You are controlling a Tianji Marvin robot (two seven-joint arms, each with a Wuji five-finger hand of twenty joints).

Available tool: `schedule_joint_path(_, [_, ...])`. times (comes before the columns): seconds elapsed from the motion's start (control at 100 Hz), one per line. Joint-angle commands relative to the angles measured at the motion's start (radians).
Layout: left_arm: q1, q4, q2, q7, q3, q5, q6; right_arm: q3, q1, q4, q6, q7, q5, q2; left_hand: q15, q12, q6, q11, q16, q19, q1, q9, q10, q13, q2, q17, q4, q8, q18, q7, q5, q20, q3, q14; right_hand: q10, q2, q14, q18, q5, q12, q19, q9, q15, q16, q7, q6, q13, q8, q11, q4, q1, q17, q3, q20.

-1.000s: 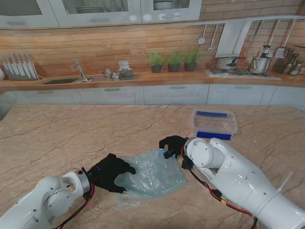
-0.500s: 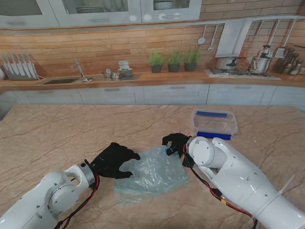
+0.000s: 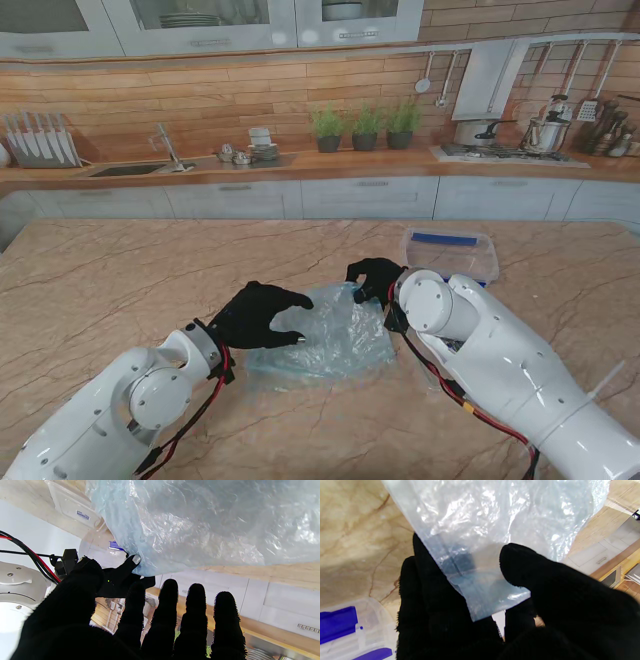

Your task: Fold the bubble film and place it into the plastic crate

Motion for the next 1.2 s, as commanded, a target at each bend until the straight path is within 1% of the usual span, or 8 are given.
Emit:
schedule_joint_path(0.0, [-0.017,0.018,-0.016,0.001,0.017,-0.032,0.017,-0.007,0.031,0.009,0.0,0.012,0.0,-0.006,0.012,-0.009,0.012,-0.005,-0.006,0.026,0.02,0.02,0.022,0.023,0.033,0.007,0.039,-0.008,0.015,-0.037,0.018,0.019,-0.021,0.022,0.021,-0.042,-0.017,0.006,0.011,0.002,0.049,0.017,0.029,0.015,0.055,-0.01,0.03,0.005,0.024,0.043,0.03,-0.018,0.046,-0.018])
schedule_joint_path(0.13, [-0.062,0.054,-0.025,-0.021,0.065,-0.104,0.066,-0.044,0.085,0.052,-0.013,0.038,-0.003,-0.005,0.028,-0.01,0.019,-0.008,-0.001,0.059,0.055,0.039,0.032,0.033,0.07,0.007,0.048,-0.002,0.018,-0.04,0.038,0.008,-0.09,0.028,0.006,-0.036,-0.032,-0.004,0.006,0.001,0.038,0.005,0.029,0.02,0.051,-0.02,0.012,0.013,0.02,0.042,0.027,-0.042,0.044,-0.022])
schedule_joint_path(0.58, [-0.23,0.243,-0.085,0.024,0.251,-0.276,0.256,-0.17,0.204,0.172,-0.012,0.065,0.054,-0.034,0.077,-0.009,0.097,0.019,0.018,0.171,0.107,0.014,0.059,-0.015,0.125,-0.005,0.062,-0.013,0.008,-0.02,0.068,0.03,-0.075,0.047,-0.007,-0.037,-0.038,-0.004,-0.003,-0.002,0.017,-0.007,0.016,0.025,0.034,-0.033,-0.02,0.013,0.006,0.03,0.025,-0.078,0.019,-0.024])
schedule_joint_path(0.87, [-0.271,0.301,-0.121,0.022,0.295,-0.4,0.36,-0.155,0.197,0.154,0.001,0.081,0.091,-0.034,0.149,-0.028,0.12,0.032,0.041,0.281,0.134,0.087,0.069,0.021,0.163,0.006,0.068,-0.032,0.013,0.0,0.112,0.057,0.024,0.076,-0.016,-0.017,-0.042,0.005,-0.023,0.001,-0.003,0.007,-0.001,0.029,-0.003,-0.038,-0.027,-0.047,0.004,-0.06,0.036,-0.097,-0.057,-0.016])
schedule_joint_path(0.98, [-0.273,0.31,-0.133,0.025,0.297,-0.446,0.388,-0.139,0.19,0.128,0.027,0.105,0.118,-0.029,0.167,-0.052,0.142,0.031,0.039,0.305,0.128,0.116,0.074,0.04,0.176,0.015,0.067,-0.047,0.013,0.008,0.133,0.053,0.085,0.081,-0.026,0.0,-0.045,0.007,-0.06,0.001,-0.009,0.02,-0.008,0.028,-0.056,-0.018,-0.023,-0.126,0.013,-0.077,0.043,-0.101,-0.079,-0.012])
schedule_joint_path(1.02, [-0.271,0.31,-0.137,0.025,0.295,-0.466,0.399,-0.132,0.186,0.119,0.038,0.111,0.133,-0.028,0.17,-0.061,0.153,0.026,0.039,0.308,0.116,0.118,0.081,0.039,0.184,0.011,0.064,-0.054,0.012,0.004,0.135,0.052,0.08,0.084,-0.032,0.01,-0.045,0.006,-0.069,-0.002,-0.009,0.033,-0.003,0.032,-0.072,-0.004,-0.015,-0.22,0.022,-0.083,0.051,-0.097,-0.085,-0.004])
schedule_joint_path(1.18, [-0.256,0.306,-0.15,0.018,0.274,-0.562,0.422,-0.096,0.168,0.085,0.085,0.132,0.203,-0.028,0.158,-0.117,0.186,0.012,0.016,0.29,0.127,0.097,0.105,0.016,0.229,-0.022,0.057,-0.13,0.014,-0.047,0.138,0.024,-0.147,0.1,-0.034,0.064,-0.039,0.001,-0.102,0.004,0.012,0.023,0.03,0.046,-0.233,0.112,-0.003,-0.421,0.048,-0.081,0.023,-0.082,-0.11,0.013])
schedule_joint_path(1.19, [-0.255,0.306,-0.15,0.017,0.272,-0.569,0.424,-0.094,0.167,0.083,0.088,0.133,0.209,-0.028,0.157,-0.122,0.188,0.013,0.015,0.288,0.157,0.094,0.107,0.013,0.246,-0.026,0.061,-0.137,0.014,-0.05,0.136,0.023,-0.218,0.1,-0.033,0.068,-0.039,0.001,-0.102,0.004,0.013,0.02,0.031,0.046,-0.246,0.118,-0.003,-0.429,0.048,-0.08,0.021,-0.082,-0.112,0.014])
